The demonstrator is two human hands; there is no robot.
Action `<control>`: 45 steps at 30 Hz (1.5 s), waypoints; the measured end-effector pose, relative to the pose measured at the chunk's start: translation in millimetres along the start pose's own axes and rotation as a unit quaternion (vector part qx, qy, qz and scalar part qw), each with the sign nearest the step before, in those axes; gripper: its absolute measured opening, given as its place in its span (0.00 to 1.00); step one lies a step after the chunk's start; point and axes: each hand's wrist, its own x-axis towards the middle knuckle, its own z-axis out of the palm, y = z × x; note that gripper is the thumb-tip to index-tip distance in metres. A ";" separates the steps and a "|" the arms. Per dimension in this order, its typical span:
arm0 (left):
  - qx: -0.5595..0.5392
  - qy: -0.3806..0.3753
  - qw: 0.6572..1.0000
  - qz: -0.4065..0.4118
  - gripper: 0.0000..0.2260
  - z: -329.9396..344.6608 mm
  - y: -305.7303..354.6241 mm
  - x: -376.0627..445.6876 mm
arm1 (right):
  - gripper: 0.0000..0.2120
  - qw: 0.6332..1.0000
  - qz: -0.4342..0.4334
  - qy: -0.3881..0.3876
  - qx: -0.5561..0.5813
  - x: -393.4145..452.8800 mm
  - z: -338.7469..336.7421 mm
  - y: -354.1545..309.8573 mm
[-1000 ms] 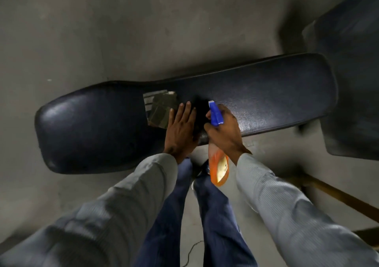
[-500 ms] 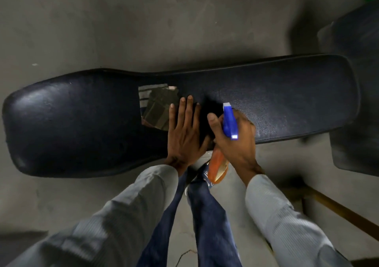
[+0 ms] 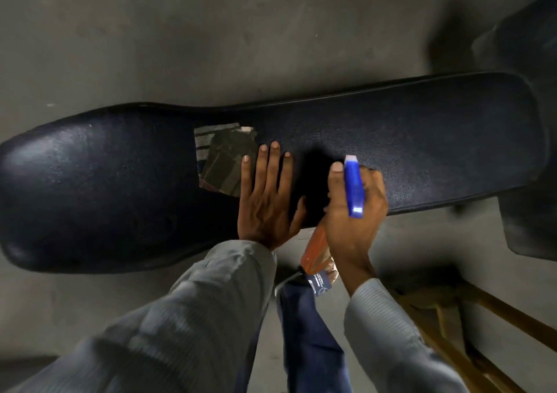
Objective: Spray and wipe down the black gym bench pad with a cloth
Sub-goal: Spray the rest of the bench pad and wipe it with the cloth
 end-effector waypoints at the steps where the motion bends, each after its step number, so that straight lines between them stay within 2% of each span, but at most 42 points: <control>1: 0.002 0.000 1.000 -0.001 0.36 0.2 0.0 0.6 | 0.13 1.000 0.006 0.002 0.013 1.1 -3.2 0.1; 5: 0.004 -0.005 1.000 -0.007 0.36 -3.6 1.2 0.5 | 0.10 0.999 -0.004 -0.031 0.014 4.2 -12.1 2.8; 12: 0.009 -0.013 1.000 -0.005 0.36 -6.3 0.8 0.3 | 0.19 0.995 -0.055 -0.083 -0.029 9.4 -20.6 16.2; 16: 0.012 -0.021 1.000 -0.006 0.37 -8.5 2.8 0.5 | 0.20 0.996 0.007 -0.086 -0.035 7.6 -34.9 28.4; 22: 0.018 -0.029 0.999 -0.013 0.37 -9.6 4.6 1.4 | 0.23 0.998 -0.013 -0.066 -0.010 10.8 -59.5 32.5; 25: 0.017 -0.032 0.999 -0.017 0.37 -11.3 5.9 1.2 | 0.25 0.998 -0.005 -0.052 -0.037 12.0 -64.3 38.4; 30: 0.001 -0.019 1.000 -0.019 0.37 -13.3 7.0 2.0 | 0.23 0.999 0.009 -0.050 -0.018 12.7 -81.1 51.4; 36: -0.048 0.013 0.997 -0.063 0.33 -17.6 26.4 14.2 | 0.23 0.995 0.092 -0.013 -0.019 26.4 -102.2 78.5; 40: -0.096 0.048 0.994 -0.007 0.29 -15.2 63.8 40.1 | 0.22 0.997 0.079 -0.017 0.002 38.8 -106.6 75.9; 45: -0.099 0.031 0.994 0.034 0.28 -5.5 103.9 65.7 | 0.27 0.992 0.121 -0.007 -0.037 52.7 -121.9 82.2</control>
